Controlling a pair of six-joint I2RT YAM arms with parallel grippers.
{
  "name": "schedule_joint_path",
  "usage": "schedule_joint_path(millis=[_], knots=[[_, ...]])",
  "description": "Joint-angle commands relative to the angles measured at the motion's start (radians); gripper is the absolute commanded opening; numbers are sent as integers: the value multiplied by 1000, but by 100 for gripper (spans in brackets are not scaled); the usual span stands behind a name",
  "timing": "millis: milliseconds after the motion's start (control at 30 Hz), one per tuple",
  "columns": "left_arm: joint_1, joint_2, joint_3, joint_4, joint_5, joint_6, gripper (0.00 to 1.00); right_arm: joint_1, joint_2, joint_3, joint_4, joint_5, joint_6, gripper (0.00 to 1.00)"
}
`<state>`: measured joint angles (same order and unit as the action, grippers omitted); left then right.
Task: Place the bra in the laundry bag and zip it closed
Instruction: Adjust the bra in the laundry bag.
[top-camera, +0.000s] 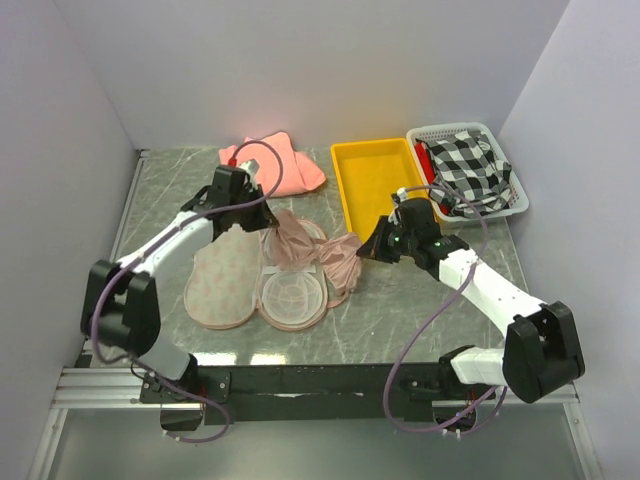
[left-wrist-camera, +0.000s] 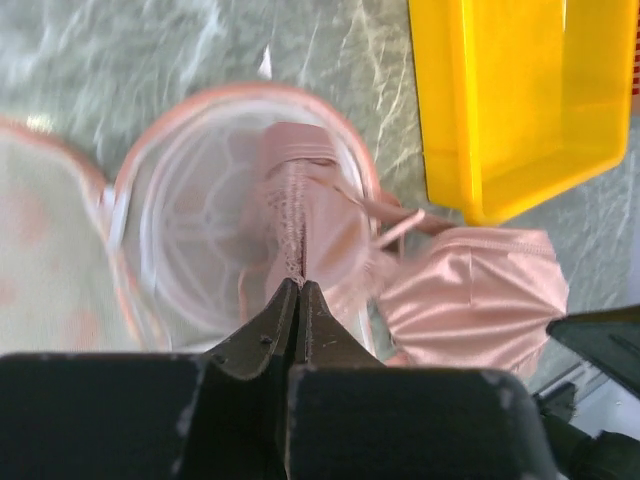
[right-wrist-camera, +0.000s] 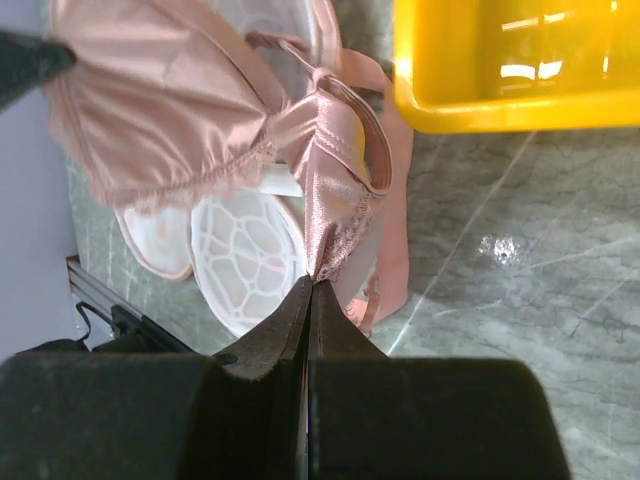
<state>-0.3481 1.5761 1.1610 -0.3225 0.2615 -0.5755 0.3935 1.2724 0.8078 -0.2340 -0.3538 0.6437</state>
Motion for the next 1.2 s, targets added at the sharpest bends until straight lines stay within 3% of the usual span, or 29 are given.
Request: schedule_joint_path(millis=[0, 233, 533, 833, 1167], knots=[[-2, -145, -85, -69, -44, -99, 1, 8, 5, 114, -86, 27, -71, 0], [-52, -468, -237, -137, -85, -217, 2, 19, 140, 338, -154, 0, -145, 0], [-164, -672, -380, -187, -163, -374, 1, 47, 352, 572, -203, -57, -193, 0], [-311, -743, -506, -115, -294, -511, 1, 96, 542, 830, -274, -86, -225, 0], [-374, -663, -563, -7, -271, -531, 1, 130, 748, 1090, -364, -135, -243, 0]])
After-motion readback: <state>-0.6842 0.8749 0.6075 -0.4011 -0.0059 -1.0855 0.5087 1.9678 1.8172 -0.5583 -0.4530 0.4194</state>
